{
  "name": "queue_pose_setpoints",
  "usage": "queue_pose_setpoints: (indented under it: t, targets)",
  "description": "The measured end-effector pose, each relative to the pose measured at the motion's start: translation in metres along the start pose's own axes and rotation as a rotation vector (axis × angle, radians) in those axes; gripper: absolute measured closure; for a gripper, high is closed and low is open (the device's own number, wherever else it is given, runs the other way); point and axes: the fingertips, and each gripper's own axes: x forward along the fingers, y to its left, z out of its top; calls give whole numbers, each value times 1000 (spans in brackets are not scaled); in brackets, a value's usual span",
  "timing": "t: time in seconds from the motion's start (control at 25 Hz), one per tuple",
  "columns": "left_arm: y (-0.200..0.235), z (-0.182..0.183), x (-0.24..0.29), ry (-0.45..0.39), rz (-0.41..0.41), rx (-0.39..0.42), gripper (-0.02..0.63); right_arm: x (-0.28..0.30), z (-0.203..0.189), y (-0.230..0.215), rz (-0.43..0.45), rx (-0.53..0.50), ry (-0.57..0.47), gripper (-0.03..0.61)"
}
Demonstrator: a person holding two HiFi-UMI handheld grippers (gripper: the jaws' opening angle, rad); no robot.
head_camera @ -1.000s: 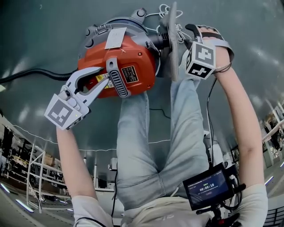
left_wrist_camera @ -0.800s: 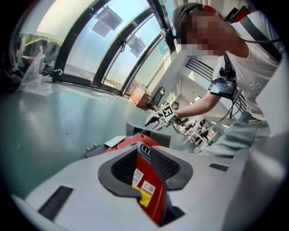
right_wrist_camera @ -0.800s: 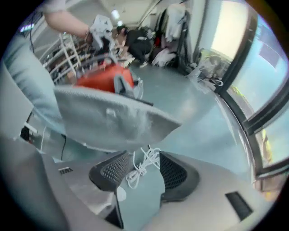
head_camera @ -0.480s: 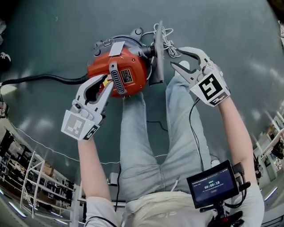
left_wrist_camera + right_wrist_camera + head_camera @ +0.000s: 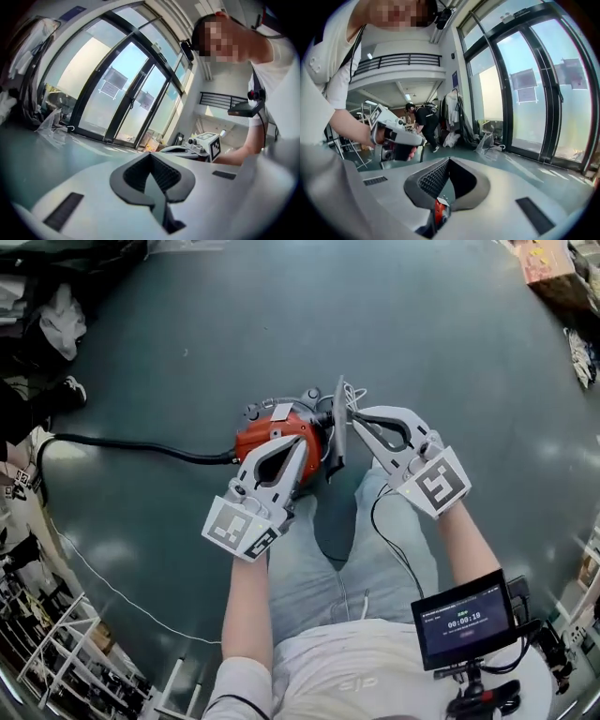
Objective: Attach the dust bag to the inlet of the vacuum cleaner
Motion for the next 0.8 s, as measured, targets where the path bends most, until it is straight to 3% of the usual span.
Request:
queue_pose_setpoints:
  t: [0.12,0.32,0.56,0.8]
  targets:
    - [-48,56,-10,-27,-23,-9,607,-33,81,22,13,41,-80,569]
    - [-95,114,-9,-21,-19,128,607,-57,155,44,11,99,-193,569]
    - [-180,260,-27,-132,-109,233,607,-115,297,44,-59,41,-307,569]
    - [-206,339,-46,-167,-90,295,607,-149,379,43,-125,-37,-335,568]
